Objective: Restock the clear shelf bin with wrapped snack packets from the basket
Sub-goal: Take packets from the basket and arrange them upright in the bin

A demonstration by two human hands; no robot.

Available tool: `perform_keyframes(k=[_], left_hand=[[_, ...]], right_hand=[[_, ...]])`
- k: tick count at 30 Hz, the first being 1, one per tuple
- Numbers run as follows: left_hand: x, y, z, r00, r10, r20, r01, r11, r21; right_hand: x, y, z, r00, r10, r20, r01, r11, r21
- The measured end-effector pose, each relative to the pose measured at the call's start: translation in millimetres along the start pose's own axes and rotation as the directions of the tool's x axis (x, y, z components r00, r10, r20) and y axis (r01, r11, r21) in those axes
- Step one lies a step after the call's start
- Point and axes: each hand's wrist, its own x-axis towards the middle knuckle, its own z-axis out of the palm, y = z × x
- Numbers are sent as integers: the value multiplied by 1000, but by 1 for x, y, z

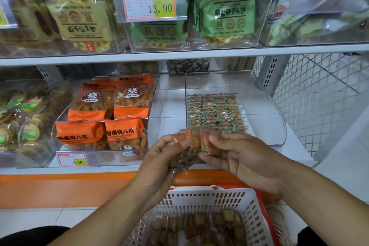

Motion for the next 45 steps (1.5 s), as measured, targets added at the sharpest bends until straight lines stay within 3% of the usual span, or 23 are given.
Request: perform_keyframes(k=[3, 7, 10, 12, 14, 17, 20, 25, 29, 33, 37, 40, 45], left_hand=[[0, 0, 0, 999, 32, 15, -33, 998, 54], [-2, 1, 1, 999, 40, 34, -42, 996, 76], [-1, 2, 1, 1000, -1, 10, 0, 997, 79], [-2, 3, 2, 997, -74, -13, 75, 996, 50], [-4, 3, 4, 982, -187, -26, 186, 982, -12], [-7, 4, 7, 940, -341, 20, 341, 933, -116], [-7, 6, 10, 919, -383, 94, 394, 900, -187], [-6, 5, 9, 938, -334, 95, 347, 914, -209], [-5, 3, 9, 955, -294, 26, 294, 940, -172], [-7, 3, 9, 968, -248, 41, 251, 957, -148], [-7, 3, 9, 982, -184, 48, 188, 975, -121], [-7, 3, 10, 991, -132, 27, 135, 983, -127], [-6, 2, 10, 998, -70, -5, 69, 992, -110]], right_hand=[[-2, 2, 0, 997, 45, 67, -41, 997, -62], [-2, 3, -4, 997, 60, 39, -50, 975, -218], [-2, 1, -5, 1000, -21, -11, 16, 937, -350], [-1, -1, -7, 987, -158, -38, 126, 890, -438], [0, -1, -10, 929, -367, -54, 261, 751, -606], [1, 0, -12, 781, -622, 56, 399, 427, -811], [4, 5, -12, 723, -667, 177, 499, 328, -802], [5, 17, -9, 744, -631, 220, 567, 421, -708], [5, 18, -8, 812, -570, 128, 528, 622, -578], [7, 18, -8, 845, -527, 89, 477, 669, -570], [12, 17, -9, 901, -429, 67, 433, 874, -221], [13, 17, -9, 930, -362, 62, 362, 932, 13], [9, 14, -3, 956, -286, 68, 285, 958, 26]])
